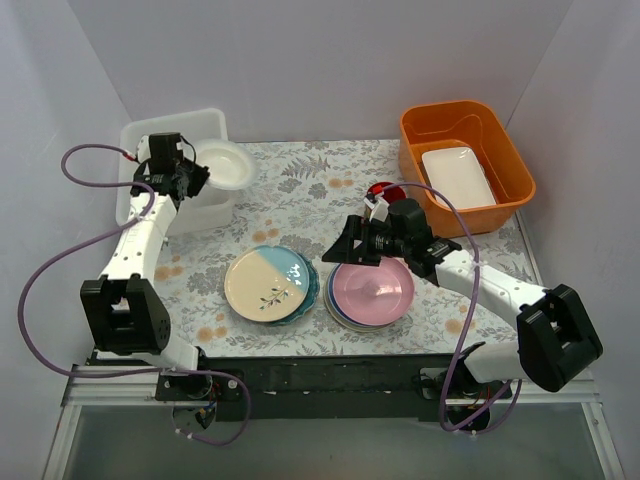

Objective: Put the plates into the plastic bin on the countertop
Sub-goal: Place the plate in the plastic bin.

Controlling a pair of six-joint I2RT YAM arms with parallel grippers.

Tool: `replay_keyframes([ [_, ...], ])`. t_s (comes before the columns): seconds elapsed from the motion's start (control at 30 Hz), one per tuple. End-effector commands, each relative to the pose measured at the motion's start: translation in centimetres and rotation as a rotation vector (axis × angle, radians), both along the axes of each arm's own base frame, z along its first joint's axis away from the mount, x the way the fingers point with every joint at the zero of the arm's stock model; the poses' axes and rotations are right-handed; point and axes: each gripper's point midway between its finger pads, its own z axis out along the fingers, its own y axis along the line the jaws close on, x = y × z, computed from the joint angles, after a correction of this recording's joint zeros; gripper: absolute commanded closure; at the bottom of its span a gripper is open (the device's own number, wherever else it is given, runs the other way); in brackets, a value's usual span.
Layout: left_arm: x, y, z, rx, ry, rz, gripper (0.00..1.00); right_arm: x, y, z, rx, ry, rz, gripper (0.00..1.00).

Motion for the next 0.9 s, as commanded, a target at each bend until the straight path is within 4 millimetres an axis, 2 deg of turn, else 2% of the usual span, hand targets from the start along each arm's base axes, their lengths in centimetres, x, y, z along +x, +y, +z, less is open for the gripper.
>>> replay_keyframes([
  [0.0,2.6,1.4,5.6,-0.064,-0.175,0.046,1.0,0.9,0.8,2.3,0.047,-0.056,0.013,0.02],
  [0.17,3.9,2.8,6.0,-0.068,-0.187,0.078,1.0,1.0,0.8,2.3,0.042,-0.058,0.009,0.02],
  [0.2,4.3,3.3,5.3,-0.063,-0.167,0.087,1.0,1.0,0.8,2.1,0.04,-0.054,0.009,0.02],
  [0.23,4.5,3.7,5.8,-0.059,-0.172,0.09,1.0,1.0,0.8,2.0,0.039,-0.054,0.011,0.02],
  [0.47,5.2,6.8,5.5,-0.034,-0.161,0.144,1.0,1.1,0.9,1.9,0.037,-0.048,0.014,0.02],
  [0.67,5.3,8.2,5.1,-0.024,-0.153,0.165,1.0,1.2,0.9,1.8,0.033,-0.051,0.016,0.02],
  [0.87,5.9,8.7,5.1,-0.017,-0.152,0.172,1.0,1.2,1.0,1.6,0.033,-0.045,0.02,0.02],
])
